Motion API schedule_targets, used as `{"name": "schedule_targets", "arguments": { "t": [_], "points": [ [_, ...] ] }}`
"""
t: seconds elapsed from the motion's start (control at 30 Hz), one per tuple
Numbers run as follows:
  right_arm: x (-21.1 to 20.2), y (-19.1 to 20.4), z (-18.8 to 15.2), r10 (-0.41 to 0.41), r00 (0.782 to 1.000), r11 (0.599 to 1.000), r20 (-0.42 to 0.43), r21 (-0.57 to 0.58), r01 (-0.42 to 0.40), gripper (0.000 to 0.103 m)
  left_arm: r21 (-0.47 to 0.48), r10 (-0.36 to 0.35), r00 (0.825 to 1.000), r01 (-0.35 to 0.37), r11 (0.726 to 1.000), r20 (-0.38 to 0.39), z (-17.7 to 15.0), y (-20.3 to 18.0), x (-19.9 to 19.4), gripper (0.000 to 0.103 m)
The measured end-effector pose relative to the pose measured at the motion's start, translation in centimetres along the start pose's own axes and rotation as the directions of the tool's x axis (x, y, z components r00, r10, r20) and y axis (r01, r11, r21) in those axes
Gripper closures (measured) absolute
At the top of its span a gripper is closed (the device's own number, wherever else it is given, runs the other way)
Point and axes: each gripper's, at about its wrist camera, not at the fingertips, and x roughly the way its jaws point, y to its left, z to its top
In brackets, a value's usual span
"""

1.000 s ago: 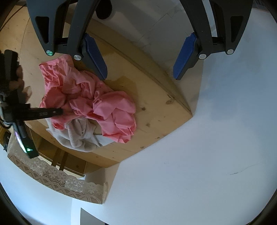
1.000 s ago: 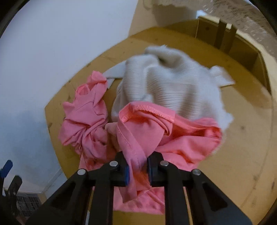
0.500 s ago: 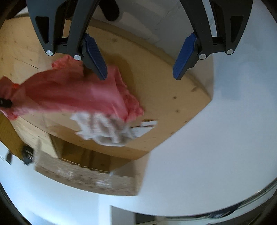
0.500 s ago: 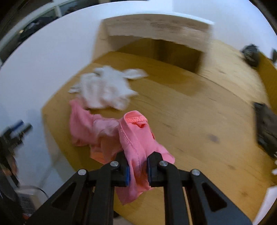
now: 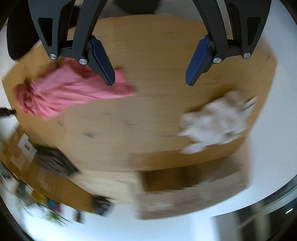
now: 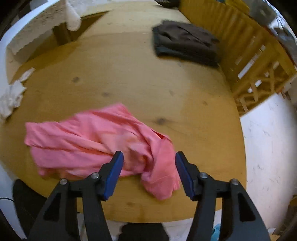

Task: Fold clothes
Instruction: 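Lift the pink shirt off the sweater with both grippers and drag it aside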

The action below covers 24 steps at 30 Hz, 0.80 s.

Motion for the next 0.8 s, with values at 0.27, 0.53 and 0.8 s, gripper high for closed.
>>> {"name": "schedule_targets", "arguments": {
  "t": [0.27, 0.53, 0.8],
  "points": [
    [6.2, -5.1, -2.4, 0.051, 0.997, 0.996, -0.059, 0.08, -0.046, 0.046, 0.311, -0.107, 0.99, 0.129, 0.942, -0.088, 1.3, -13.9, 6.7, 0.026],
    [8.2, -4.6, -3.0, 0.157, 0.986, 0.985, -0.062, 0.085, -0.151, 0.064, 0.432, -0.111, 0.98, 0.174, 0.885, -0.168, 1.8, -18.7, 10.7, 0.043],
    [1.6, -5.3, -3.2, 0.218, 0.972, 0.97, 0.082, 0.09, -0.225, 0.099, 0.412, -0.176, 0.967, 0.239, 0.879, -0.185, 2.1, -18.3, 9.1, 0.101]
  ]
}}
